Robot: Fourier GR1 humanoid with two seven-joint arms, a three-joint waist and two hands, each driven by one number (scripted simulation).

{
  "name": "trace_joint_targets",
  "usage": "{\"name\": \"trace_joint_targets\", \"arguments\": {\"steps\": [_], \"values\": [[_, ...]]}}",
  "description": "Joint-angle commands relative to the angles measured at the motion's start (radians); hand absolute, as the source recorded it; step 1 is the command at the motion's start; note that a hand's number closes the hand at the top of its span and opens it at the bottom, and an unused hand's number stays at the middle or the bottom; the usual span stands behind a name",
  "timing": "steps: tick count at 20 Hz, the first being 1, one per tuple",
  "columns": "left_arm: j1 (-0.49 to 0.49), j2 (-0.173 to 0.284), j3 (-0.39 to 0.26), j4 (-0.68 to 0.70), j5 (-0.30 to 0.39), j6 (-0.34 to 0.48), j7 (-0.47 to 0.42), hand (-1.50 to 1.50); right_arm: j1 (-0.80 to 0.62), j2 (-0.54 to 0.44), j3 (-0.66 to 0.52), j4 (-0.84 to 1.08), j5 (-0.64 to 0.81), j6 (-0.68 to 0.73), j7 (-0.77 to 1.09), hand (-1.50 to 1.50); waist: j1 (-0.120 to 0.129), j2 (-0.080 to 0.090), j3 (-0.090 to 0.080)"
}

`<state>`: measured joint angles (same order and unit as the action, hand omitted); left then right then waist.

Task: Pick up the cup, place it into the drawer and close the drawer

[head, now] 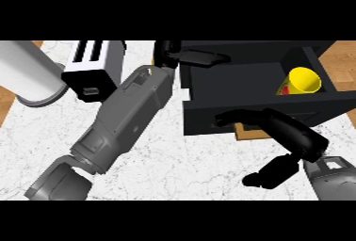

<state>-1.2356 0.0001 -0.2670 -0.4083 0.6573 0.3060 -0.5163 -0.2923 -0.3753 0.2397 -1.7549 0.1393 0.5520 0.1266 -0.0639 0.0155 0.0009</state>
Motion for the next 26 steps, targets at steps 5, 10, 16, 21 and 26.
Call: {"name": "trace_joint_targets", "arguments": {"steps": [5,10,16,21,26], "values": [[0.082,0.0,0.01,-0.06,0.025,-0.051,-0.036,-1.5,-0.059,0.029,0.087,0.394,0.283,-0.12,-0.182,-1.5,0.085,-0.005,0.0],[0.174,0.014,0.015,-0.133,0.022,-0.068,-0.052,-1.5,-0.156,0.09,0.128,0.702,0.399,-0.217,-0.268,1.5,0.127,-0.006,0.001],[0.261,0.112,0.022,-0.214,0.037,-0.16,-0.018,-1.5,-0.335,0.124,0.017,0.991,0.399,-0.338,-0.419,1.5,0.175,0.003,0.003],[0.309,0.159,0.016,-0.258,0.04,-0.196,0.02,-1.5,-0.479,0.066,-0.126,1.135,0.331,-0.37,-0.509,1.5,0.19,0.011,0.004],[0.365,0.186,0.006,-0.318,0.037,-0.225,0.012,-1.5,-0.596,0.001,-0.208,1.24,0.308,-0.403,-0.506,1.5,0.232,0.017,0.004]]}}
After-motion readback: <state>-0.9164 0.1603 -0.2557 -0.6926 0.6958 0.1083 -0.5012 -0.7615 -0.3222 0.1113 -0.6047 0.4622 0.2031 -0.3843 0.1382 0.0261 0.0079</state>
